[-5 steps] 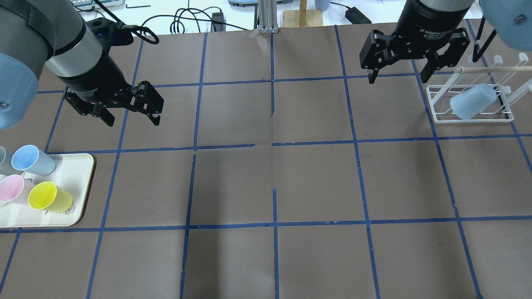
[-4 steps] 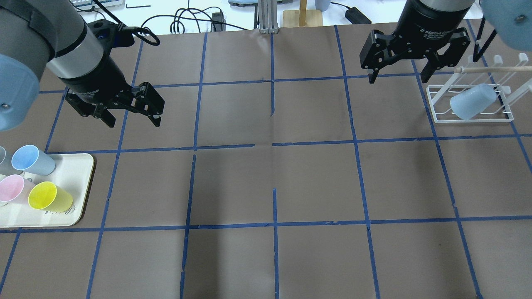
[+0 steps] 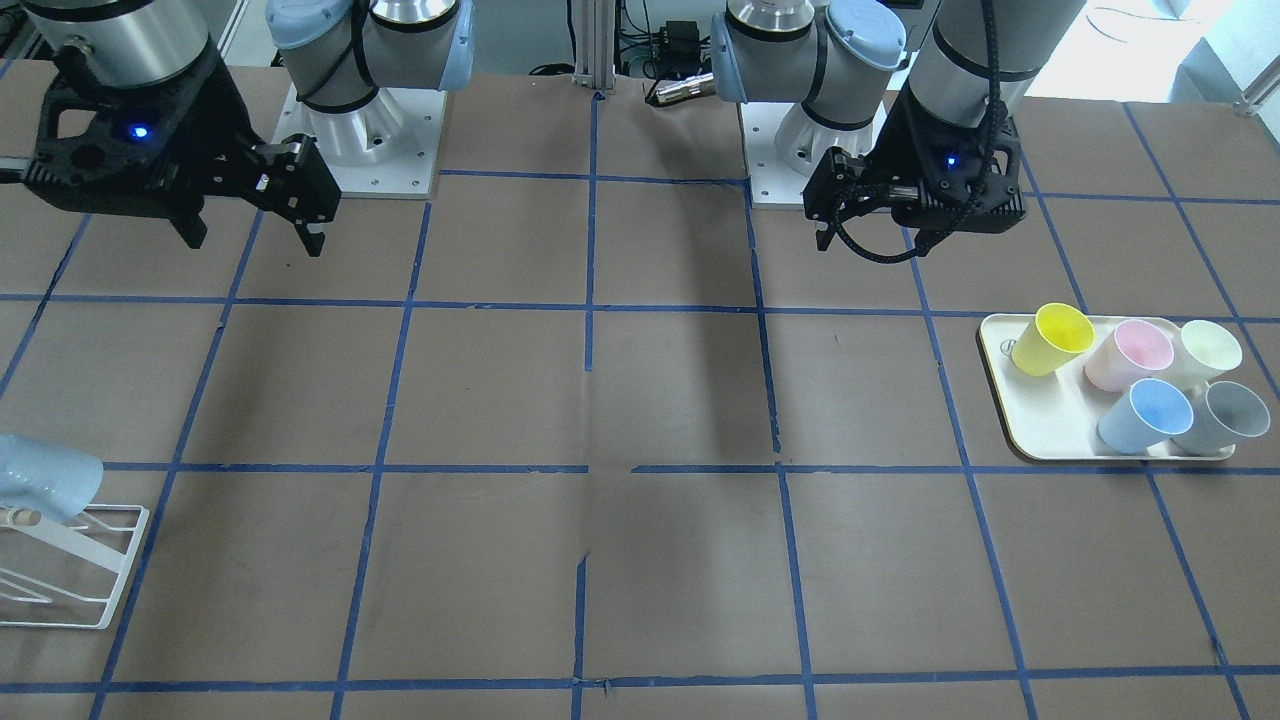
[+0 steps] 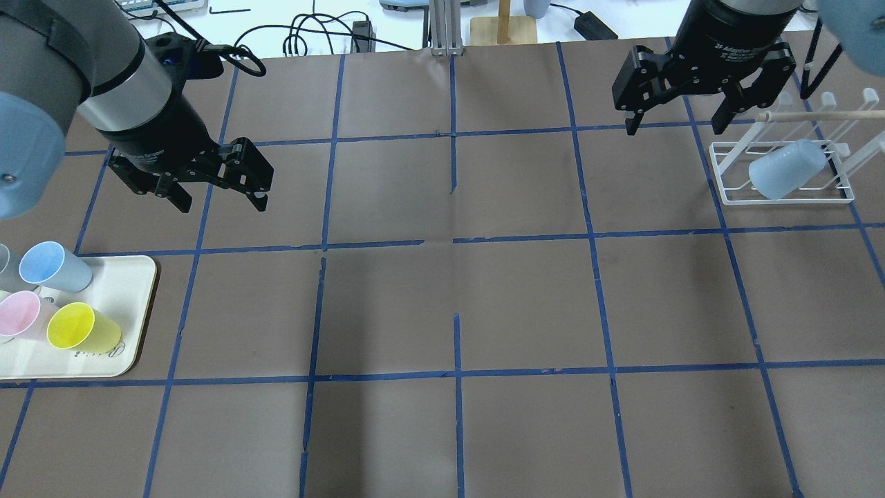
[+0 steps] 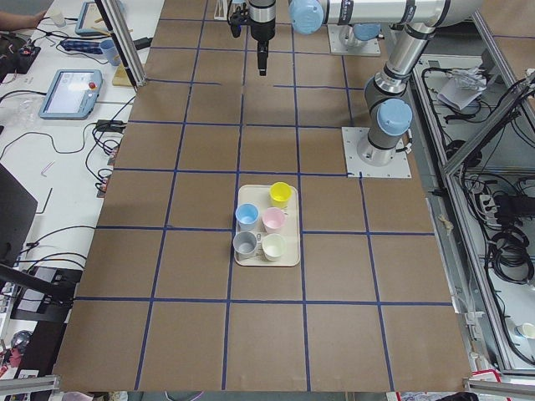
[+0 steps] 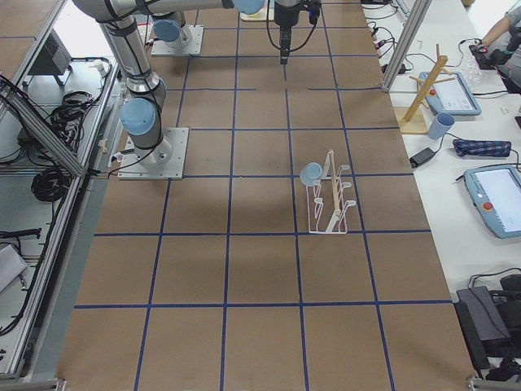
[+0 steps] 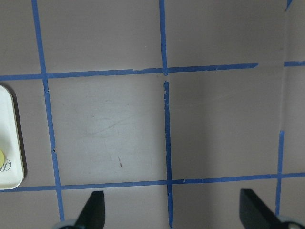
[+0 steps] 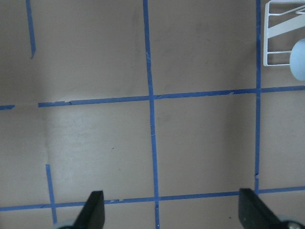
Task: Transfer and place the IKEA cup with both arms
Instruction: 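Move the right gripper down over the light blue cup on the rack, then close the right gripper on the light blue cup's base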
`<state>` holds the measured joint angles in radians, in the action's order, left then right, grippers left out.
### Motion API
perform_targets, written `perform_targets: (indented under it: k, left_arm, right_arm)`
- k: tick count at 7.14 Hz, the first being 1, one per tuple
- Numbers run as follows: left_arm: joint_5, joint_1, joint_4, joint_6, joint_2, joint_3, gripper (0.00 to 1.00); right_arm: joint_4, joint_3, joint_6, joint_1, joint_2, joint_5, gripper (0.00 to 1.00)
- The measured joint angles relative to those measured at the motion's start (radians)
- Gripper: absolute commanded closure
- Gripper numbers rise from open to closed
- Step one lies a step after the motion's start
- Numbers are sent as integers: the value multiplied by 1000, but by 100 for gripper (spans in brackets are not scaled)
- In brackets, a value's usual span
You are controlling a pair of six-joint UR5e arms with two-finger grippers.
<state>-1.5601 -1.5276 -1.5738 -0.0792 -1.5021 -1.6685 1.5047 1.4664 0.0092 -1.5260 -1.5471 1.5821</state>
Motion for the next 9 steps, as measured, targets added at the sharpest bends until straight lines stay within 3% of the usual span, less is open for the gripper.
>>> perform_targets:
  k: [5, 9]
  left_arm:
    - [-1, 1, -15, 4, -2, -6, 0]
    - [1, 1, -15, 4, -2, -5, 0]
  right_arm:
    - [90, 43, -511, 318, 59, -31, 0]
    - [335, 149, -942, 480, 173, -92, 0]
